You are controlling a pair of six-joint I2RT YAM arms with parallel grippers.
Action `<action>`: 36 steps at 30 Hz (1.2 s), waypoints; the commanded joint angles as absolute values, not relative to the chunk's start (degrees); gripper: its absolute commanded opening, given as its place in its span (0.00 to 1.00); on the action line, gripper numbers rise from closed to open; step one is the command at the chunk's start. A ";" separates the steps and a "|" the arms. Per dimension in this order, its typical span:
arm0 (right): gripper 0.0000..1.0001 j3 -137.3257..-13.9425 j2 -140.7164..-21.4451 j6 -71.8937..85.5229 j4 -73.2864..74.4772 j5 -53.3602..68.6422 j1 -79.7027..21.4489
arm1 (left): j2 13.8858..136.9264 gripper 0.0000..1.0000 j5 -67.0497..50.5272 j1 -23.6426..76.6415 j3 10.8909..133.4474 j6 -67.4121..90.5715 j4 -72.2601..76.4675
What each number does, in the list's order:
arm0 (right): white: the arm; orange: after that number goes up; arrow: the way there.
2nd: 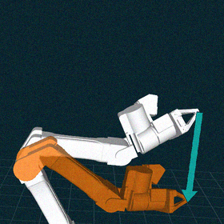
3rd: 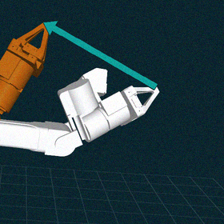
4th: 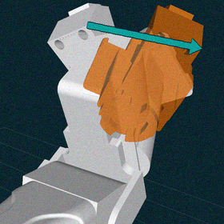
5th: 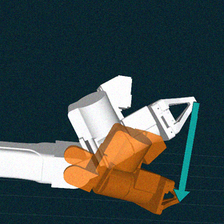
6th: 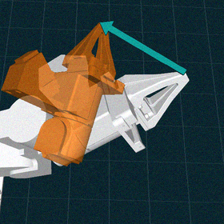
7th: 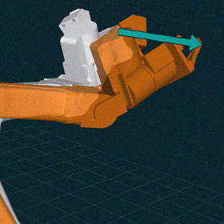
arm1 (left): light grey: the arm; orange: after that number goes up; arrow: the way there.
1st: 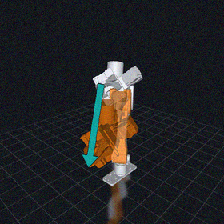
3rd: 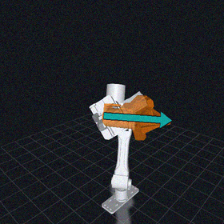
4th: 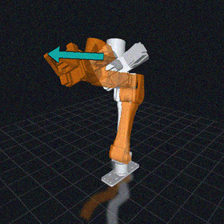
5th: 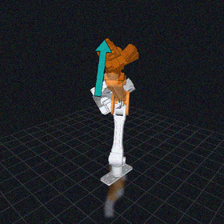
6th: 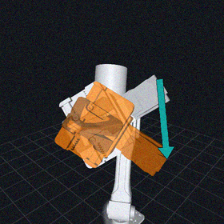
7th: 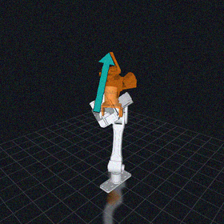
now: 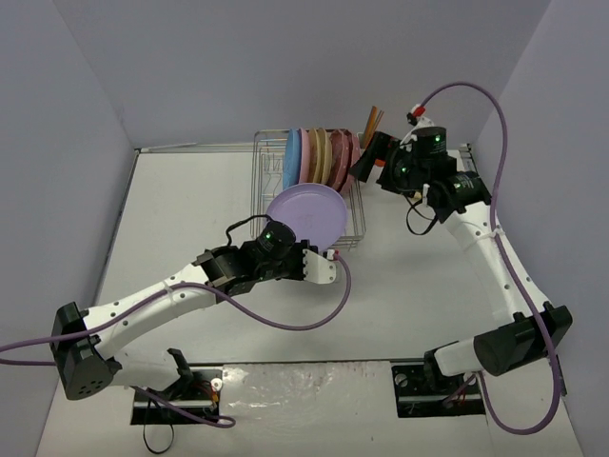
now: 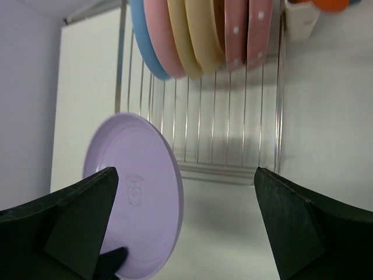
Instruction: Load the plates into the dish rack
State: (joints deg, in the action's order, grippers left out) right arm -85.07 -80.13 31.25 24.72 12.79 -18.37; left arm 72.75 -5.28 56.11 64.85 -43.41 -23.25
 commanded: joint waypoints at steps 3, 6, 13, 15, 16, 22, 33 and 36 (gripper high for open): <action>1.00 -92.20 -76.83 26.12 21.80 10.26 -12.13 | 69.91 0.00 -5.32 52.88 67.66 -31.76 -15.66; 1.00 -90.96 -74.99 24.49 21.73 9.18 -9.84 | 69.57 0.00 -8.43 47.76 70.34 -25.24 -14.38; 1.00 -84.10 -72.51 23.97 21.60 9.32 -9.69 | 70.96 0.00 -19.74 34.73 76.25 -6.19 -6.48; 1.00 -82.92 -72.11 23.75 21.57 9.26 -9.62 | 72.03 0.00 -22.09 31.45 77.25 -0.34 -1.37; 1.00 -82.39 -71.91 23.65 21.54 9.23 -9.58 | 72.56 0.00 -23.39 29.81 77.59 2.38 1.49; 1.00 -80.44 -71.33 22.99 21.34 9.30 -9.12 | 79.54 0.00 -28.47 21.81 81.13 24.04 15.90; 1.00 -78.45 -70.23 21.27 21.36 9.23 -7.87 | 93.59 0.00 -30.54 15.69 89.15 44.96 33.66; 1.00 -77.83 -69.69 20.73 21.36 9.09 -7.32 | 96.78 0.00 -32.85 13.63 91.73 47.82 35.05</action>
